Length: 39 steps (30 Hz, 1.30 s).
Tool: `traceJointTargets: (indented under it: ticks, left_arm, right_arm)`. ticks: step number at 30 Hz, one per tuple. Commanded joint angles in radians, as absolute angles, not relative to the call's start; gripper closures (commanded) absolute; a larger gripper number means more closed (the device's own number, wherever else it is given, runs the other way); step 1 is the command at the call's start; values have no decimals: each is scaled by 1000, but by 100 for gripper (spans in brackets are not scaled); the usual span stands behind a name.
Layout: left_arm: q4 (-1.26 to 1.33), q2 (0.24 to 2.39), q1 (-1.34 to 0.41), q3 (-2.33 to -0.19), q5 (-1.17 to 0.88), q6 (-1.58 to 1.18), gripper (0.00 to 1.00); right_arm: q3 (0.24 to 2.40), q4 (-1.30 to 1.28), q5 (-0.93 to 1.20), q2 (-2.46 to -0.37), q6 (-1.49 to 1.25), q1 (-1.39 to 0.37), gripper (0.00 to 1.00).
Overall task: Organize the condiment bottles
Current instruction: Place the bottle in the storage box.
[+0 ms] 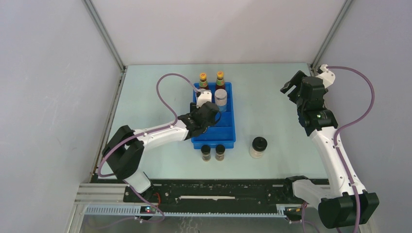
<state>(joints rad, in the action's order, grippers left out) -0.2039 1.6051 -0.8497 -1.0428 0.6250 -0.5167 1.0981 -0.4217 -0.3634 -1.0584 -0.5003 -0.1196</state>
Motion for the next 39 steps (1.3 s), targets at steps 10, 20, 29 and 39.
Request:
traceJointTargets:
  ticks: [10,20,29,39]
  left_arm:
    - [-194,1592,-851,-1054,651,-539,20]
    - [-198,1544,-855,-1050,687,-535,16]
    - [-193,1350,-910,-1095,809,-424,15]
    - [-177,1123,-979,-1075,851,-345,15]
  right_arm:
    - [1100,-399,-377,-1045,-493,-130,13]
    - [1100,-409,-379,-1032,-489,-141,13]
    - [1100,-492,-483,-973,-457,-257,13]
    - [1101,-687,-663,-897,-476,-535,13]
